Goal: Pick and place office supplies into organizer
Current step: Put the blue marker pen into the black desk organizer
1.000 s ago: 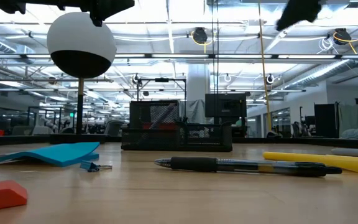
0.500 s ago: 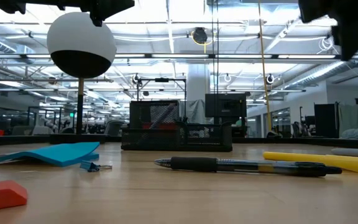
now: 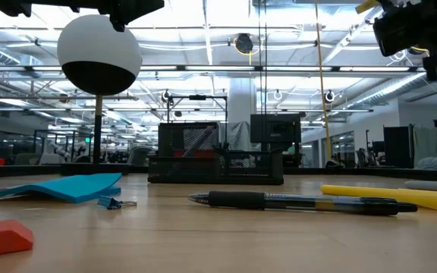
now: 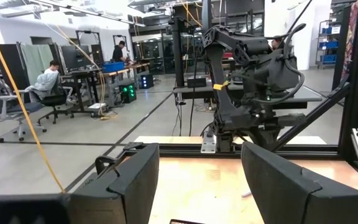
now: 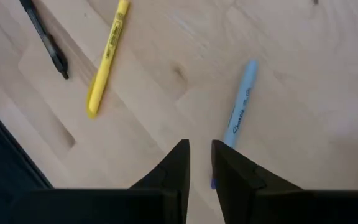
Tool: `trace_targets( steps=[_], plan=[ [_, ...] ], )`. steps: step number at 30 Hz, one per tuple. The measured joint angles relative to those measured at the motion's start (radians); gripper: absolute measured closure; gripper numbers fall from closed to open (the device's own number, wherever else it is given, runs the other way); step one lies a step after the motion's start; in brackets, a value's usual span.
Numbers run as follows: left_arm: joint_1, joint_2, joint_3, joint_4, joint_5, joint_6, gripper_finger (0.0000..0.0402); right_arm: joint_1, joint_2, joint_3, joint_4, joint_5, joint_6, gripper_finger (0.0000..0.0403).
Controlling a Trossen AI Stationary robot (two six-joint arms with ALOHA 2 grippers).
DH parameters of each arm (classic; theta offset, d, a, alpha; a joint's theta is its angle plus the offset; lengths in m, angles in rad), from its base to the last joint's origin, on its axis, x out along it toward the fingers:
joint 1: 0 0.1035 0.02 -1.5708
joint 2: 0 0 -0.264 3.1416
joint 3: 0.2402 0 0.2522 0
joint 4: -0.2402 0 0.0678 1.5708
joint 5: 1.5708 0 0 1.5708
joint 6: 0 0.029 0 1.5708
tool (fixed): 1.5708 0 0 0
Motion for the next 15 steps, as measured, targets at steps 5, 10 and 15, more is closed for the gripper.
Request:
trace_targets(
  steps=[5, 10, 15],
  plan=[
    [0.0, 0.0, 0.0, 0.0, 0.0, -0.002, 0.0167, 0.01, 0.0, -0.001, 0.012, -0.05, 0.029, 0.0346],
    [0.0, 0.0, 0.0, 0.001, 0.0, -0.006, 0.0167, 0.017, 0.0, -0.001, 0.033, -0.02, 0.1, 0.0346],
    [0.0, 0.0, 0.0, 0.0, 0.0, -0.006, 0.0167, 0.058, 0.017, -0.001, -0.032, 0.057, 0.172, 0.0346]
  ],
)
